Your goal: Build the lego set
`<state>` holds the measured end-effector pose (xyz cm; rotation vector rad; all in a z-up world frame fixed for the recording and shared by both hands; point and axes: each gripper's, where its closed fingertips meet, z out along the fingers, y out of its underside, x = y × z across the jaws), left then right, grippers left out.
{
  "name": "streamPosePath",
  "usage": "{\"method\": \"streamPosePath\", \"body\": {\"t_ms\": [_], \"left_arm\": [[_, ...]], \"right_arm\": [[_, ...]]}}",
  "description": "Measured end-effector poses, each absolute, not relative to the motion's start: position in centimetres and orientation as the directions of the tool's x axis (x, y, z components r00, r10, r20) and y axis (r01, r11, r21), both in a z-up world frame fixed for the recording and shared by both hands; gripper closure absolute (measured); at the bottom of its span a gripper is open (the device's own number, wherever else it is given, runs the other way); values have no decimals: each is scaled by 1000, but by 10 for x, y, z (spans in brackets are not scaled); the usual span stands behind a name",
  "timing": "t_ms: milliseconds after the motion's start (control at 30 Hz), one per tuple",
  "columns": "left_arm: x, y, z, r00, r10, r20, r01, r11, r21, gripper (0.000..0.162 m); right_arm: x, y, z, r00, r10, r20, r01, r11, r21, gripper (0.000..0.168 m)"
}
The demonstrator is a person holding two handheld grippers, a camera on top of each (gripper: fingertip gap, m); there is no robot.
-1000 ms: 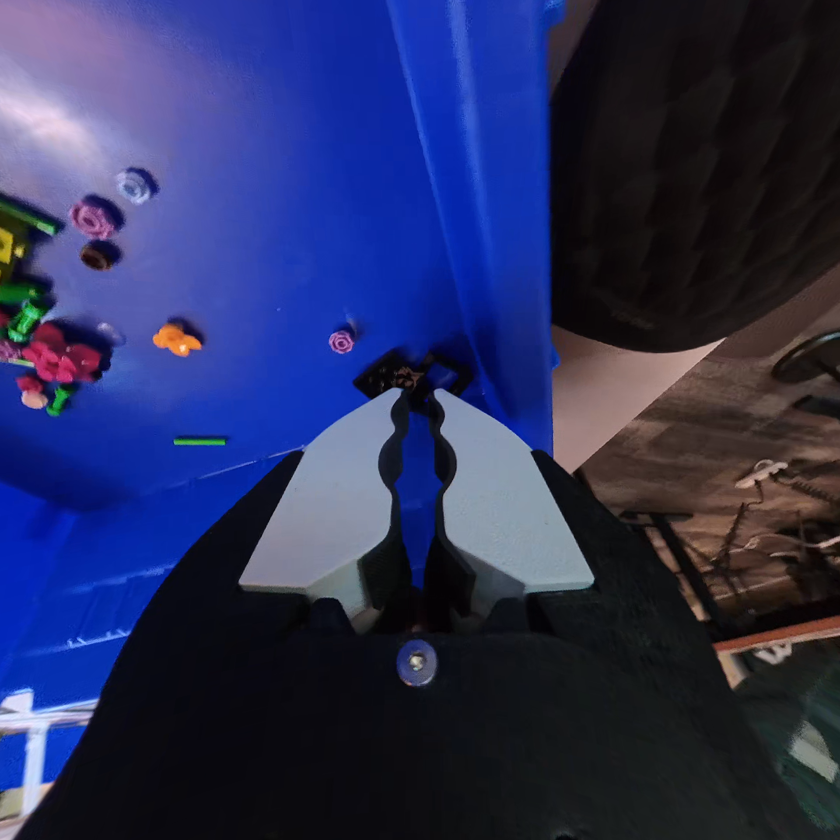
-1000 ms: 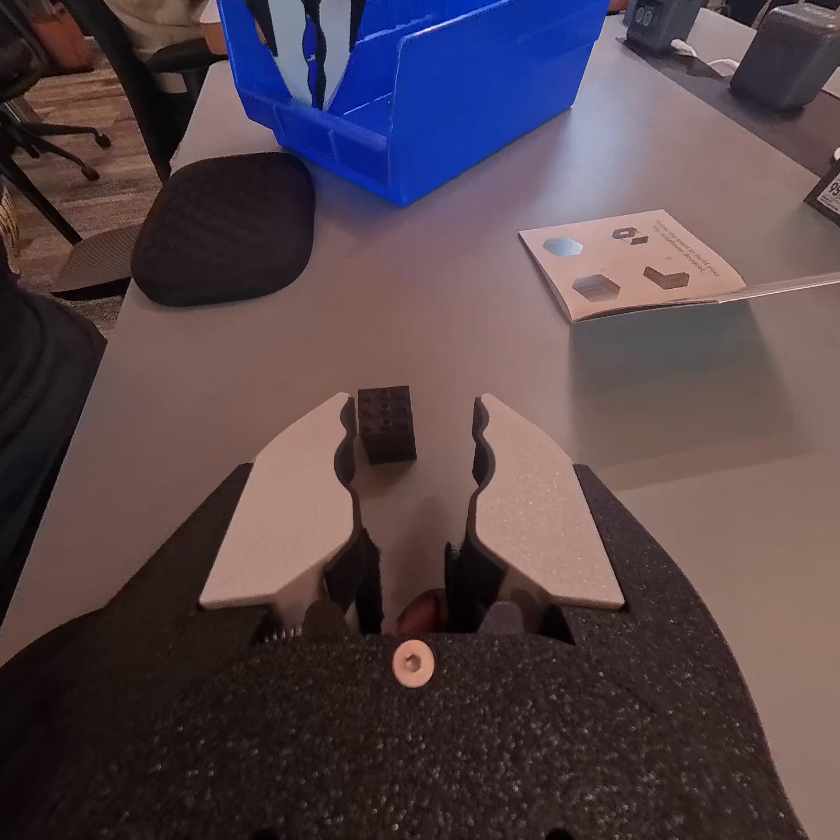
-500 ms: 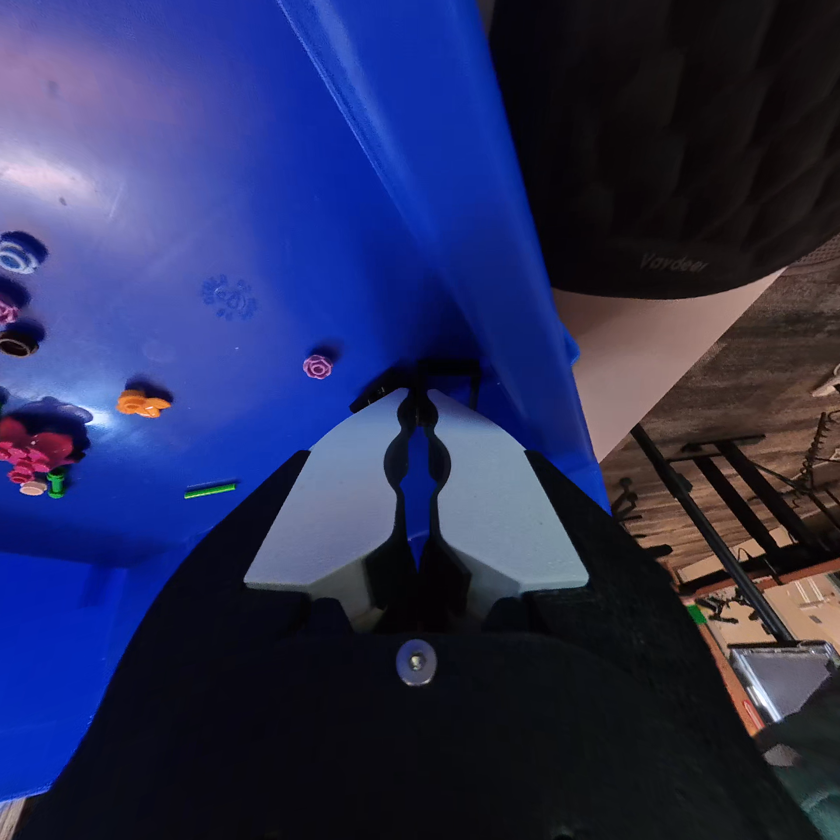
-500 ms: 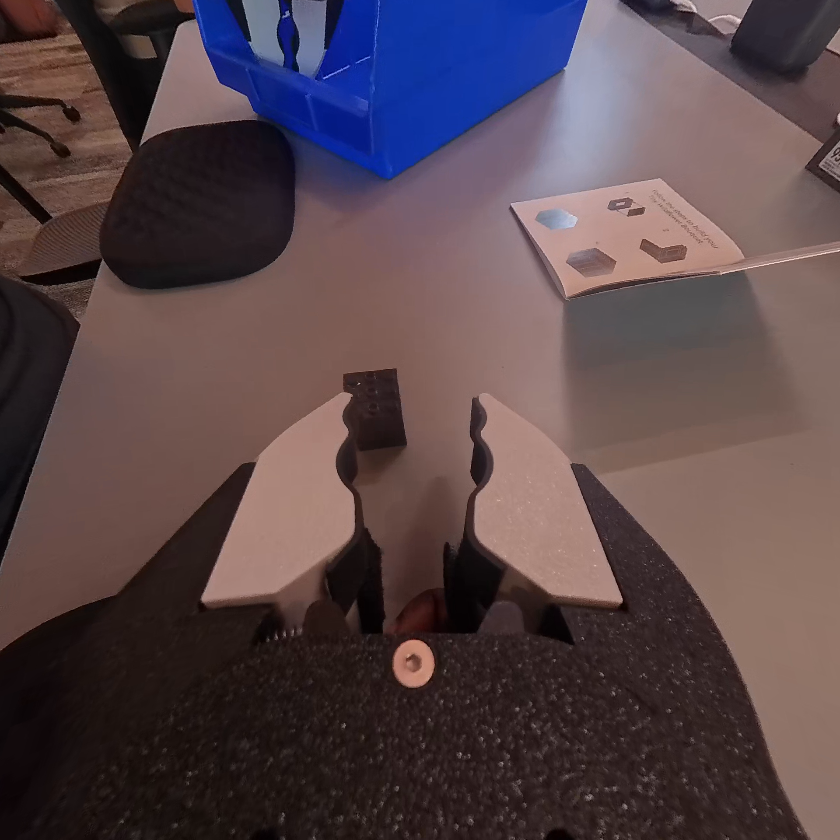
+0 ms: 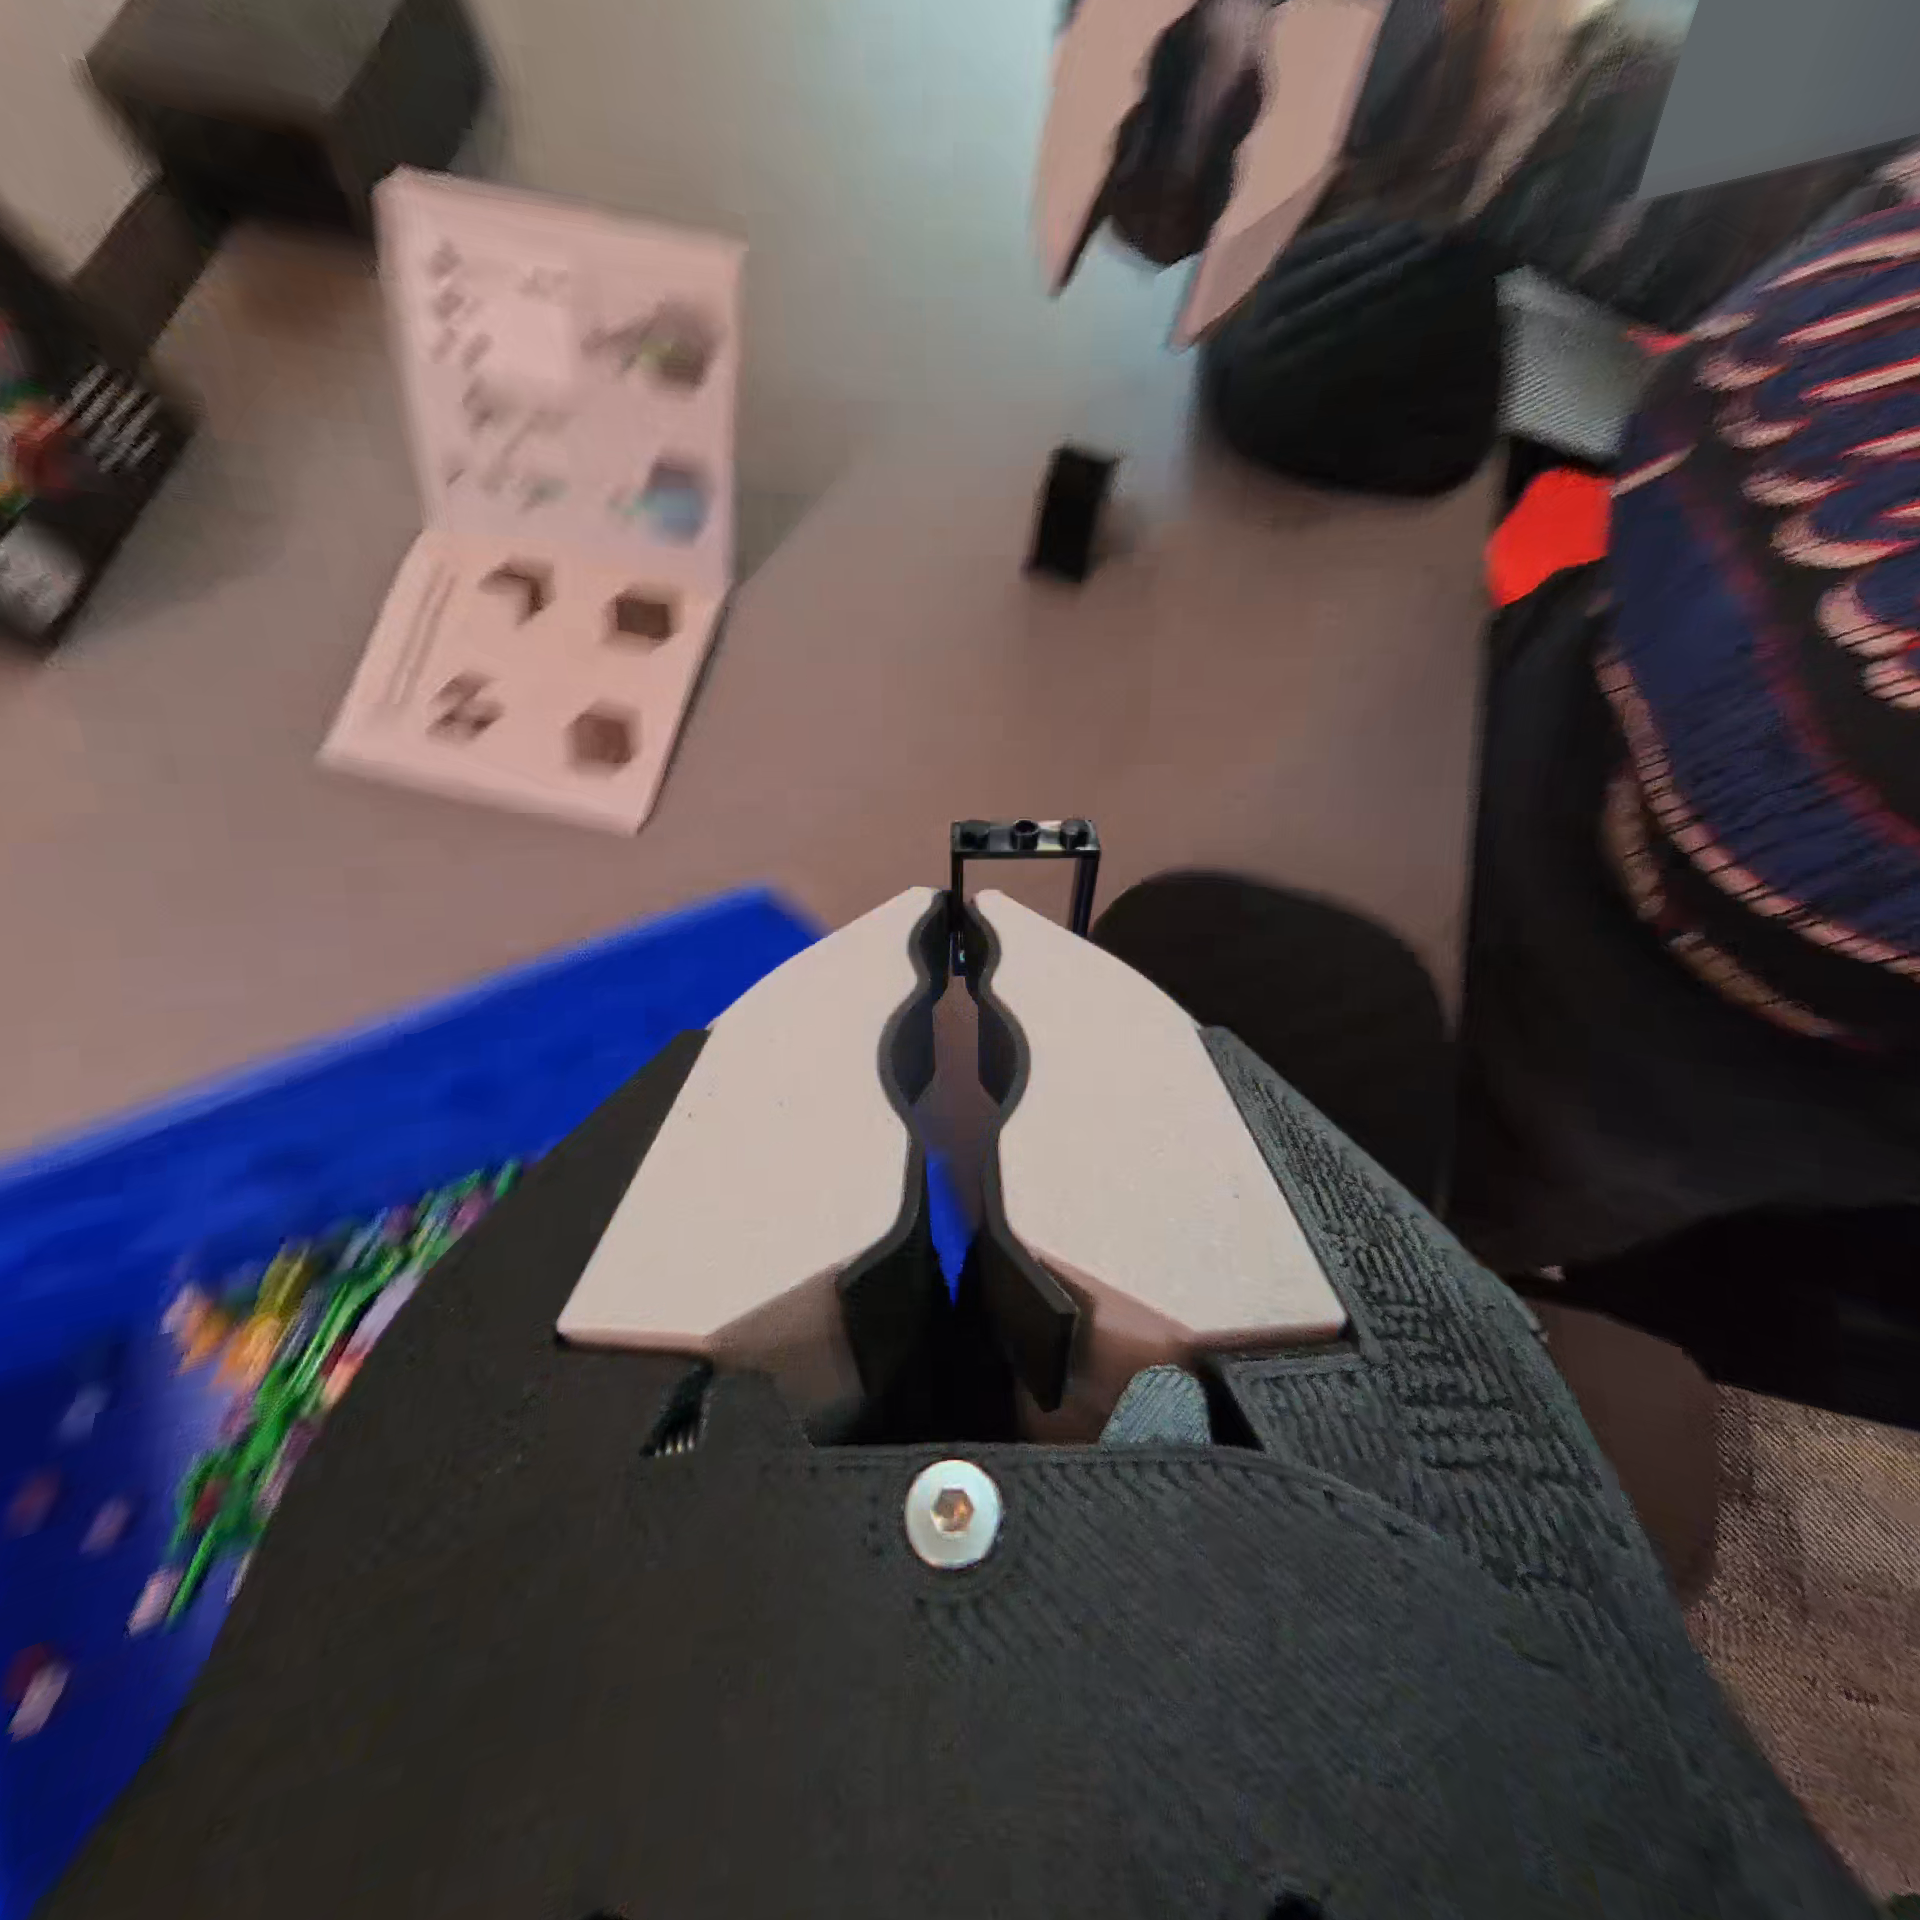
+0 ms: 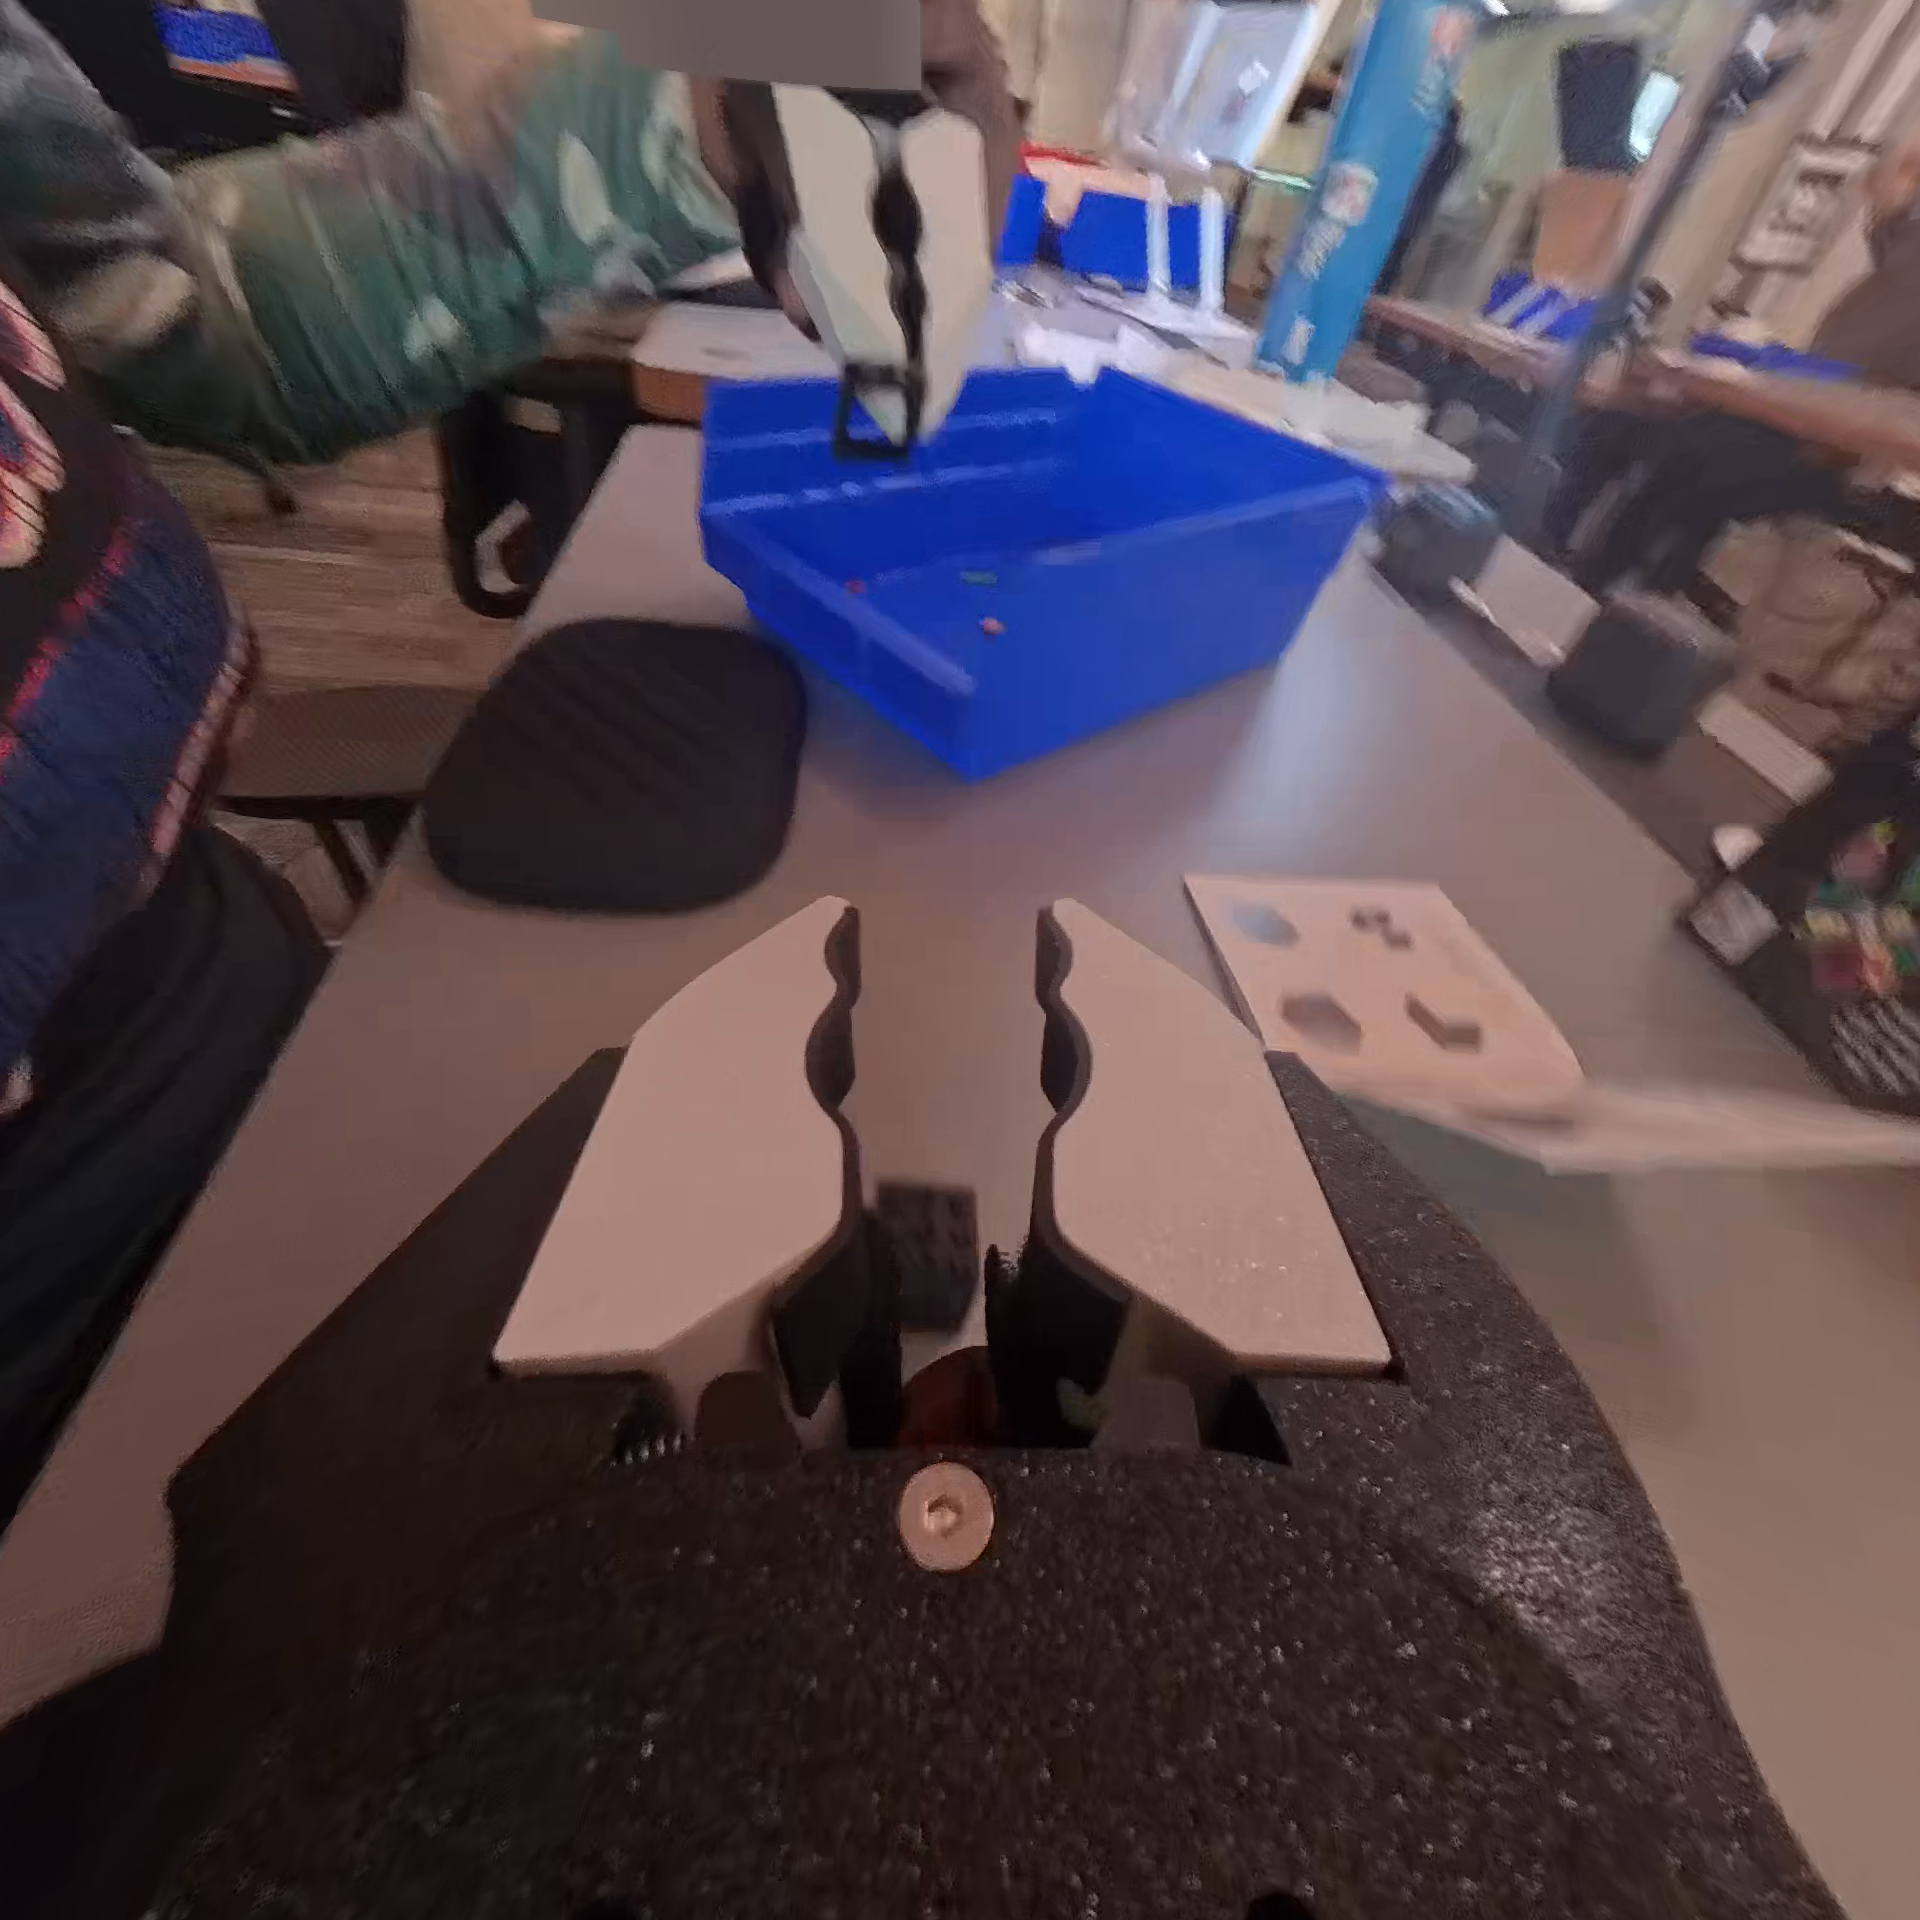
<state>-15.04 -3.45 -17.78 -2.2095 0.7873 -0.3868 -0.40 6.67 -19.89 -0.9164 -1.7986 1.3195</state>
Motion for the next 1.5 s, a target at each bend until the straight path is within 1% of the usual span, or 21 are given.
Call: {"method": "streamPosePath", "body": {"t_ms": [33,100,200,300,367,500,700,800,867,933,1000,1100,1133,1200,1233,1267,1400,1500], "left_arm": [[-131,-32,-176,722,-690,51,-423,-498,-757,159],[-99,-25,-178,644,-761,75,-445,-452,-773,160],[-74,-13,-193,569,-820,68,-524,-424,-739,160],[-60,-1,-204,534,-844,49,-584,-411,-700,159],[-55,5,-207,524,-851,39,-608,-405,-683,159],[-51,11,-214,500,-866,21,-655,-394,-645,159],[-49,15,-217,491,-871,8,-674,-386,-629,159],[-50,15,-221,491,-871,4,-686,-389,-614,159],[-48,16,-221,491,-871,10,-681,-391,-619,159],[-48,18,-222,492,-871,12,-679,-392,-621,159],[-46,18,-223,486,-874,14,-679,-387,-624,159],[-40,23,-222,482,-876,11,-653,-368,-662,158],[-39,27,-222,487,-873,-9,-644,-352,-679,150],[-38,36,-226,513,-857,-45,-617,-332,-714,123],[-36,39,-232,527,-849,-39,-601,-340,-724,115],[-34,42,-240,539,-842,-26,-593,-358,-721,110],[-13,50,-273,524,-852,-14,-608,-363,-706,109],[-5,62,-285,543,-839,-45,-607,-355,-711,110]], "right_arm": [[-8,53,-190,-529,837,140,111,232,-966,138],[-16,28,-179,-595,795,113,120,227,-966,138],[-29,5,-183,-642,763,75,212,271,-939,127],[-39,-1,-194,-635,768,83,281,329,-901,126],[-40,-3,-200,-635,768,87,306,353,-884,128],[-42,-1,-201,-599,796,82,332,340,-880,131],[-45,8,-204,-552,830,78,363,323,-874,130],[-46,11,-203,-546,833,91,368,336,-867,132],[-47,9,-207,-554,826,107,375,362,-853,135],[-48,9,-211,-552,826,118,388,379,-840,143],[-46,9,-212,-559,821,121,386,386,-838,143],[-36,16,-213,-560,823,99,409,378,-830,143],[-29,23,-214,-557,825,99,428,387,-817,143],[-14,44,-217,-523,843,124,482,412,-773,143],[-6,55,-218,-503,854,133,513,420,-748,143],[1,65,-220,-487,862,140,547,426,-721,143],[14,73,-230,-492,859,142,633,465,-619,143],[9,68,-245,-508,854,113,697,484,-530,143]]}}
